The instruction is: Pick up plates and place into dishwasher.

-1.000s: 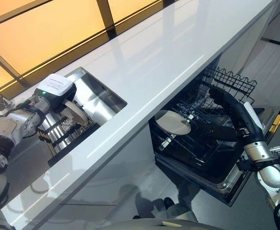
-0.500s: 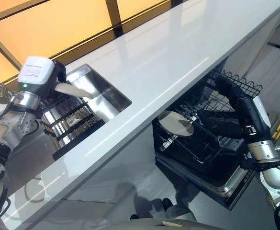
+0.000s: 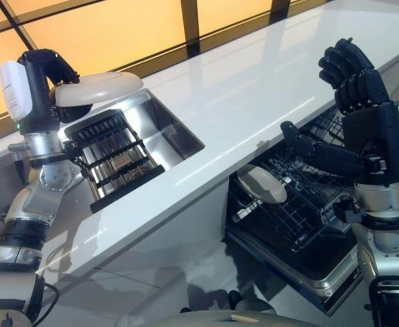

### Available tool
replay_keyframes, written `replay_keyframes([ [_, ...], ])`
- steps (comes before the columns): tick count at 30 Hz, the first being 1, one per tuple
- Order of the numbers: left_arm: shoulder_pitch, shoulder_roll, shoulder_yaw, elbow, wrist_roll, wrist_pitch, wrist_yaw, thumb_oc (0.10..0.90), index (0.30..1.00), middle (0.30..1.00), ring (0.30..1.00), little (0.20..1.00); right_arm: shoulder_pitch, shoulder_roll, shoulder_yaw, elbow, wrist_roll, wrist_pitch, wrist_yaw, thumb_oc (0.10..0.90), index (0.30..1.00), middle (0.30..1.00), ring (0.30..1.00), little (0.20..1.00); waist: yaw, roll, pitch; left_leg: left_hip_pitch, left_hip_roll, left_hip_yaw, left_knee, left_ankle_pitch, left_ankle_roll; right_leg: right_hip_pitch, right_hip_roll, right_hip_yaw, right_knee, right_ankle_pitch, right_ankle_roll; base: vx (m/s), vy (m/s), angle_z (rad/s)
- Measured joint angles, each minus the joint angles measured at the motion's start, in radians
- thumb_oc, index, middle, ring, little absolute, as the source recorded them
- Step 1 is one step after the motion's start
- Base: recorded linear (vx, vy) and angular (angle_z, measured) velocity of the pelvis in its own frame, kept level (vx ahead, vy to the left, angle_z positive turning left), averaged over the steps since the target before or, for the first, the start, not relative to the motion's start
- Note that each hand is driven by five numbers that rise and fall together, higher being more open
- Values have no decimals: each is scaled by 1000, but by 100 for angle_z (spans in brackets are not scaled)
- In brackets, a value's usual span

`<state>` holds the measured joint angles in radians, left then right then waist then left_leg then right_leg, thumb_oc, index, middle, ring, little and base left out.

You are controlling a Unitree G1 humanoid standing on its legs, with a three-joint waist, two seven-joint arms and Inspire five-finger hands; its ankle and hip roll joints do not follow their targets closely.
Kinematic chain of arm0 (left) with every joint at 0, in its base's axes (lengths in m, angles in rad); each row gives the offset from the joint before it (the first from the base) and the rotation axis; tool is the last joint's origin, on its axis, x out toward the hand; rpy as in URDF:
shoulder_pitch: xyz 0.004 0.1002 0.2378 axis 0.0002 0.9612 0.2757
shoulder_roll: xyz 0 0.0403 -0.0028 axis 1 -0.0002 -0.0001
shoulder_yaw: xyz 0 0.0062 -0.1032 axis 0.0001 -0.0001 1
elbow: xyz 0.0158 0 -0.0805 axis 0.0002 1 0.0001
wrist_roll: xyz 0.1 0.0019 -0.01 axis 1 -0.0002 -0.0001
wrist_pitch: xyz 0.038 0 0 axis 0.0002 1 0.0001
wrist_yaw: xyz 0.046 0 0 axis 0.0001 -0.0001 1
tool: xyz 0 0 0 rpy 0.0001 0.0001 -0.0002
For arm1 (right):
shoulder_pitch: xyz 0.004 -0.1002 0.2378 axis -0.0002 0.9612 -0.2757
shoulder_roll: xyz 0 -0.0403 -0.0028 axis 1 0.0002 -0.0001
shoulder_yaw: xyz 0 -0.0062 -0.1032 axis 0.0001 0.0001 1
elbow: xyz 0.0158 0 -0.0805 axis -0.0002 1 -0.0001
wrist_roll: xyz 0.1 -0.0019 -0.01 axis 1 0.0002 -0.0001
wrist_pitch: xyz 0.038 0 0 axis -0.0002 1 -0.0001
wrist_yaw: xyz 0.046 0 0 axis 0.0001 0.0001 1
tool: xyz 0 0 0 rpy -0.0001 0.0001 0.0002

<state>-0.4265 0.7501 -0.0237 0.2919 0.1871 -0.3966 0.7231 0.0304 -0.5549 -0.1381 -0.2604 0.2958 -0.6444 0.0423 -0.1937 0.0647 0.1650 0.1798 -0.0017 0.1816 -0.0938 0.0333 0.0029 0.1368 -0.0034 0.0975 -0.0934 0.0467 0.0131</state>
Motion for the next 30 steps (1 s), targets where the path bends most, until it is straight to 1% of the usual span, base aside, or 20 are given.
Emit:
replay_keyframes([
  [3, 3, -66, -1, -98, -59, 0, -40, 100, 300, 300, 300, 200, -16, 20, 36, -22, -2, 17, 13, 800, 900, 900, 900, 900, 13, -2, -1, 1, -1, -10, 0, 2, 3, 5, -3, -6, 0, 0, 0, -17, 3, 9],
  [4, 3, -75, -3, -113, -62, 0, -48, 100, 300, 300, 300, 200, -21, 20, 47, -22, -4, 21, 15, 800, 900, 900, 900, 900, 14, -2, -1, 1, -1, -11, 0, 2, 3, 6, -2, -7, 0, 0, 0, -20, 5, 5],
  [5, 3, -87, -9, -147, -71, -3, -70, 100, 300, 300, 300, 200, -43, 21, 76, -22, -9, 37, 17, 800, 900, 900, 900, 900, 18, -3, -2, 1, -2, -12, 1, 3, 2, 6, -2, -7, 0, 0, 0, 0, 0, 0],
  [8, 3, -114, -30, -208, -75, -9, -109, 100, 300, 300, 300, 200, -62, 21, 87, -22, -25, 60, 22, 800, 900, 900, 900, 900, 23, -3, -2, 1, -1, -17, 0, 4, 1, 8, -1, -12, 0, 0, 0, -26, 2, 4],
  [10, 3, -118, -57, -226, -80, -14, -146, 100, 300, 300, 300, 200, -84, 21, 100, -22, -26, 77, 21, 800, 900, 900, 900, 900, 23, -3, -2, 1, -1, -18, 0, 5, 1, 9, -1, -16, 0, 0, 0, -13, 0, 2],
  [17, 2, -155, -180, -233, -128, -13, -283, 100, 300, 300, 300, 200, -131, 20, 132, -19, -69, 131, 24, 800, 900, 900, 900, 900, 23, -3, -3, 1, -1, -21, 1, 7, 1, 10, -1, -20, 0, 0, 0, 0, 0, 0],
  [18, 2, -161, -199, -233, -128, -8, -309, 100, 300, 300, 300, 200, -133, 18, 144, -18, -81, 148, 22, 800, 900, 900, 900, 900, 22, -3, -3, 1, -1, -21, 0, 7, 1, 10, -1, -20, 0, 0, 0, 0, 0, 0],
  [23, 2, -180, -278, -233, -129, 3, -390, 100, 300, 300, 300, 200, -155, -14, 182, 27, -138, 169, 17, 800, 900, 900, 900, 900, 22, -5, -3, 1, -1, -21, 0, 7, 1, 10, -2, -20, 0, 0, 0, 0, 0, 0],
  [27, 2, -196, -299, -233, -133, 4, -433, 100, 300, 300, 300, 200, -167, -39, 186, 42, -152, 180, 13, 800, 900, 900, 900, 900, 22, -7, -3, 1, -1, -21, 0, 7, 1, 10, -1, -20, 0, 0, 0, 0, 0, 0],
  [30, 1, -196, -313, -233, -167, 6, -460, 100, 300, 300, 300, 200, -188, -54, 188, 43, -159, 193, 11, 800, 900, 900, 900, 900, 20, -8, -3, 1, -1, -21, 0, 7, 1, 10, -1, -20, 0, 0, 0, 0, 0, 0],
])
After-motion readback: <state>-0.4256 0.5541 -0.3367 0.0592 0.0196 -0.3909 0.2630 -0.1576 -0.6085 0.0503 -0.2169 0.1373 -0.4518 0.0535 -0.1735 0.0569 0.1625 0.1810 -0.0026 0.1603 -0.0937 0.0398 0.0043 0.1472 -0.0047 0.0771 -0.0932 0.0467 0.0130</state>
